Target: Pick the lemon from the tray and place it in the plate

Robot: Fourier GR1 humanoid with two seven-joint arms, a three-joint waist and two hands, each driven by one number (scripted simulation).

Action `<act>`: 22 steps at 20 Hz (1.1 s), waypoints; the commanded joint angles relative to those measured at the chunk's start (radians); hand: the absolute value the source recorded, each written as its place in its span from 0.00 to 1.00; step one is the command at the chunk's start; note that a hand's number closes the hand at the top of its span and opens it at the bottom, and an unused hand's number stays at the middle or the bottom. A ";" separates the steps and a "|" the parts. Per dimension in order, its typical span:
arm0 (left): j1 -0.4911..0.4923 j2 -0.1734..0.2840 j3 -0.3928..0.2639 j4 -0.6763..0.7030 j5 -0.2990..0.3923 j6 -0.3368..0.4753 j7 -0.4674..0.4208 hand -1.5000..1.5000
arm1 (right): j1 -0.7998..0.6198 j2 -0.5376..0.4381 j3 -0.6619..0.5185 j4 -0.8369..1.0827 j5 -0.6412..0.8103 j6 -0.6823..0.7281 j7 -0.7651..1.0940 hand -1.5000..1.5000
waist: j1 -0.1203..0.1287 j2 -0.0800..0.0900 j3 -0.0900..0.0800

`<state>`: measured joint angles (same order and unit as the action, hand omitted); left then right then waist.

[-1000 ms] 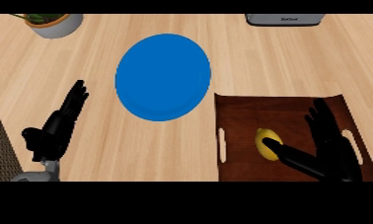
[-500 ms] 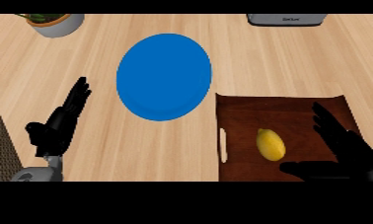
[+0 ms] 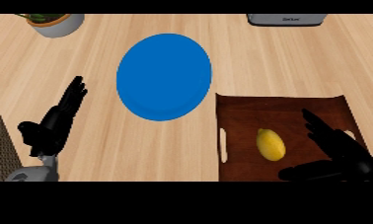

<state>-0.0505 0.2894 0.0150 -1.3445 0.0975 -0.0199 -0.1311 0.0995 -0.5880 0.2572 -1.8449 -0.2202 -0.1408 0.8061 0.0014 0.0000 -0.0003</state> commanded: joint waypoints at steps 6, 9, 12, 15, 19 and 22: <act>-0.020 -0.001 0.053 0.071 -0.021 -0.045 -0.037 0.50 | 0.006 0.072 -0.031 0.144 0.051 0.176 -0.058 0.00 | -0.003 0.000 0.000; 0.012 -0.018 0.033 -0.062 -0.025 -0.029 0.054 0.50 | -0.136 0.163 -0.006 0.223 0.108 0.149 0.019 0.00 | 0.005 0.000 0.001; -0.037 -0.040 0.057 0.025 -0.046 -0.033 0.023 0.50 | -0.061 0.211 0.005 0.204 0.175 0.166 -0.017 0.00 | -0.002 0.000 0.000; 0.014 -0.020 0.049 -0.091 -0.041 -0.045 0.070 0.50 | -0.039 0.215 0.026 0.269 0.226 0.171 -0.055 0.00 | 0.001 -0.001 0.001; 0.024 -0.043 0.052 -0.038 -0.061 -0.057 0.030 0.50 | -0.083 0.260 0.016 0.284 0.272 0.178 0.008 0.00 | 0.000 0.000 0.000; 0.011 -0.084 0.015 -0.041 -0.105 -0.003 0.020 0.50 | -0.127 0.284 -0.003 0.395 0.249 0.199 -0.083 0.00 | 0.004 0.000 0.001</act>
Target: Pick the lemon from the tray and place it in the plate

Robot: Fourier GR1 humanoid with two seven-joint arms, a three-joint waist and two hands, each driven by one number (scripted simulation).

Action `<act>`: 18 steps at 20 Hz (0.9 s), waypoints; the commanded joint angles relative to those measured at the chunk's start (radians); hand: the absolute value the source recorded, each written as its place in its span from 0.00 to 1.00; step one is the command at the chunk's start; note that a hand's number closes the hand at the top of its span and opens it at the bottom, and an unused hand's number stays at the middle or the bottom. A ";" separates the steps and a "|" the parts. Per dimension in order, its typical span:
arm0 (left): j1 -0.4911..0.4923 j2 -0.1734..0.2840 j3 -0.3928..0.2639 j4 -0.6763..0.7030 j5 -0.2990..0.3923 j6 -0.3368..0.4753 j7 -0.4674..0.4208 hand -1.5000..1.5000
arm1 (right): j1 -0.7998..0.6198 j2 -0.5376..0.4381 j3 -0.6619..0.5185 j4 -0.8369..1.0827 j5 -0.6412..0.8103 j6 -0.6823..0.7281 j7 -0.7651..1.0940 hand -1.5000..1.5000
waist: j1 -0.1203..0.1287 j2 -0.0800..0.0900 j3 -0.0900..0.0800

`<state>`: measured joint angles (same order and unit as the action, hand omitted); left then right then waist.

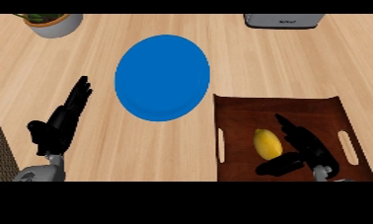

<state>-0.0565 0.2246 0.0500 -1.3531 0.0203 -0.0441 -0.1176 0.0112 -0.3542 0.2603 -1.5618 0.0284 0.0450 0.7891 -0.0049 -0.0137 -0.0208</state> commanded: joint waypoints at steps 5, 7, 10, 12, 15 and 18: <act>0.016 0.000 0.021 0.034 0.003 -0.009 -0.030 0.50 | 0.026 0.057 0.037 0.017 0.010 0.039 -0.127 1.00 | 0.005 0.014 0.021; 0.022 0.016 0.032 0.011 0.017 -0.025 -0.025 0.50 | 0.064 0.081 0.054 0.032 0.038 0.012 -0.168 1.00 | 0.005 0.013 0.021; -0.014 0.017 0.028 -0.002 0.009 -0.015 0.015 0.50 | -0.010 0.094 0.014 0.135 0.054 0.000 -0.229 1.00 | 0.015 0.016 0.022; -0.008 -0.002 0.023 0.015 0.011 -0.018 -0.017 0.50 | -0.016 0.096 0.033 0.074 0.093 -0.017 -0.177 1.00 | 0.011 0.015 0.021; 0.002 0.020 0.039 0.015 0.027 -0.039 0.002 0.50 | 0.103 0.078 0.136 -0.046 0.409 -0.256 -0.102 1.00 | -0.005 0.009 0.019; 0.027 0.021 0.035 0.003 -0.006 -0.005 -0.016 0.50 | 0.145 0.036 0.181 -0.054 0.666 -0.390 0.033 1.00 | -0.018 -0.003 0.012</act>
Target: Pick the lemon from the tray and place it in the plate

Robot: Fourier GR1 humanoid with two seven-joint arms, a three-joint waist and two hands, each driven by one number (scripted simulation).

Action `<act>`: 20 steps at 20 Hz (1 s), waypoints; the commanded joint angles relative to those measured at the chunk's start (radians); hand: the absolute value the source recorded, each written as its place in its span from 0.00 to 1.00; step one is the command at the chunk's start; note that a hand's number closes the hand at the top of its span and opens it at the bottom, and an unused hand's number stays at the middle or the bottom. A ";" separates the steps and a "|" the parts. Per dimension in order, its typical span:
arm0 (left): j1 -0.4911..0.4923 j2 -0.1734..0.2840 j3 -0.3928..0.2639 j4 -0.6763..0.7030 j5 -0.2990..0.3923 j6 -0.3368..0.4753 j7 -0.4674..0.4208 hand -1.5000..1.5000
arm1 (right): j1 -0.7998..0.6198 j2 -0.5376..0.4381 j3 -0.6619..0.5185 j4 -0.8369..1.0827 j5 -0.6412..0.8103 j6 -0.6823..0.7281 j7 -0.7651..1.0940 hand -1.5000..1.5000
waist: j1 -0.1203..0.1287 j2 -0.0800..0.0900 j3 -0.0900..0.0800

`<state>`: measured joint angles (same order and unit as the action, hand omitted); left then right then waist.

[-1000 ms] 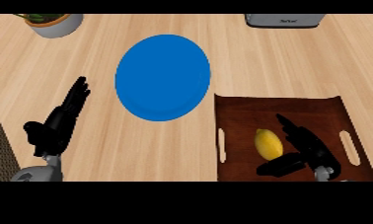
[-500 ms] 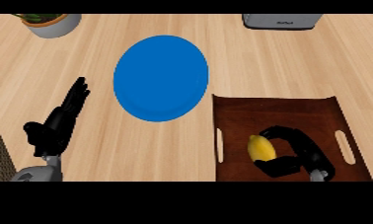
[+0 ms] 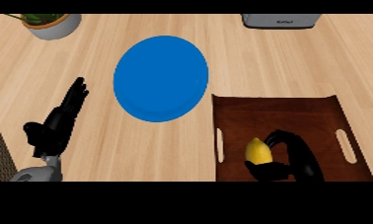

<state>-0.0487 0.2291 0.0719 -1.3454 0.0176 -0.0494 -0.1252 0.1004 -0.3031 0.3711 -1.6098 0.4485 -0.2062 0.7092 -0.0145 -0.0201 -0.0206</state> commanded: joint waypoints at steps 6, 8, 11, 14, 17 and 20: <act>-0.003 0.009 0.020 -0.004 0.011 0.002 0.020 0.50 | 0.104 0.060 0.225 -0.138 0.709 -0.266 0.318 1.00 | -0.010 0.009 0.016; 0.050 -0.006 -0.001 -0.004 0.002 -0.009 -0.014 0.50 | 0.181 0.101 0.310 -0.250 0.838 -0.240 0.386 1.00 | -0.013 0.006 0.016; 0.014 0.011 0.015 0.005 0.002 -0.007 -0.002 0.50 | 0.201 0.151 0.377 -0.370 1.043 -0.116 0.490 1.00 | -0.011 0.009 0.017; 0.031 -0.009 0.005 0.013 -0.013 0.008 -0.026 0.50 | 0.237 0.237 0.490 -0.438 1.248 -0.046 0.516 1.00 | -0.009 0.009 0.017; 0.012 0.012 0.021 -0.006 0.018 -0.025 0.006 0.50 | 0.203 0.298 0.538 -0.503 1.405 0.054 0.520 1.00 | 0.002 0.012 0.018; 0.012 0.003 0.015 -0.004 0.011 -0.024 -0.012 0.50 | 0.121 0.297 0.593 -0.481 1.487 0.071 0.560 1.00 | 0.010 0.015 0.019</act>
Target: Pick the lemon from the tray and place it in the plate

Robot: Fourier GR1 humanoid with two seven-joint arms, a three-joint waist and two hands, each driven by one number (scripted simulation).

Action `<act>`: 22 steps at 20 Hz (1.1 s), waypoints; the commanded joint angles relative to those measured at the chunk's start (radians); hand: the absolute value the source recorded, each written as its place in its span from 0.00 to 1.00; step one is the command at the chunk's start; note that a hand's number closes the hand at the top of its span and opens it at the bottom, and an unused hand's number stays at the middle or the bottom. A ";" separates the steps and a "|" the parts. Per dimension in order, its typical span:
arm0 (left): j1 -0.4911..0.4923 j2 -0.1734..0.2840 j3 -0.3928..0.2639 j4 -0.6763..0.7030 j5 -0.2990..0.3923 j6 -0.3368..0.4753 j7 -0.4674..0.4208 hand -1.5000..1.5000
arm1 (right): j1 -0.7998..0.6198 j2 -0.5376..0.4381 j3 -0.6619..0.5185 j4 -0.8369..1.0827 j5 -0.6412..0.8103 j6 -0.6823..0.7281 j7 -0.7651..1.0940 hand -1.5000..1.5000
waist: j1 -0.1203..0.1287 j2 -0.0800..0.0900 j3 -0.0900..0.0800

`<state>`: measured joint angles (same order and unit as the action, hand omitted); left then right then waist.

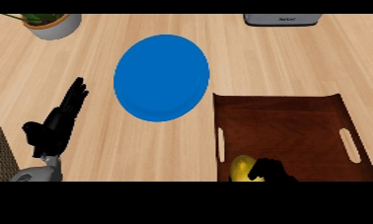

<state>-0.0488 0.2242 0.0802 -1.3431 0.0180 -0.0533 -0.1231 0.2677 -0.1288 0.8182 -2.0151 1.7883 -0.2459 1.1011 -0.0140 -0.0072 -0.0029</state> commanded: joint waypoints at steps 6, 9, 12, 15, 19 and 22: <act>-0.046 -0.011 -0.010 0.003 -0.005 0.002 0.023 0.50 | -0.173 0.120 0.122 -0.044 0.064 0.142 0.162 1.00 | 0.024 0.010 0.001; -0.017 -0.025 -0.024 0.010 -0.015 -0.001 -0.014 0.50 | -0.208 0.119 0.087 -0.075 0.024 0.180 0.117 1.00 | 0.031 0.012 0.001; -0.012 -0.030 -0.026 -0.017 -0.004 -0.002 0.016 0.50 | -0.241 0.118 0.056 -0.048 -0.011 0.166 0.121 1.00 | 0.048 0.014 0.002; -0.007 -0.005 -0.027 0.005 -0.014 -0.025 -0.012 0.50 | -0.272 0.118 0.063 -0.032 -0.070 0.181 0.111 1.00 | 0.062 0.021 0.000; -0.035 -0.029 -0.048 -0.010 -0.024 -0.013 -0.009 0.50 | -0.311 0.117 0.022 0.011 -0.150 0.141 0.105 1.00 | 0.081 0.029 0.002; -0.046 -0.034 -0.057 -0.024 -0.027 -0.011 0.011 0.50 | -0.383 0.118 -0.044 0.063 -0.217 0.105 0.083 1.00 | 0.090 0.028 0.004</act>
<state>-0.0897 0.1988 0.0393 -1.3468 -0.0022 -0.0654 -0.1220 0.0100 -0.1653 0.8551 -2.0006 1.6696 -0.1407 1.0777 0.0584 0.0198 -0.0007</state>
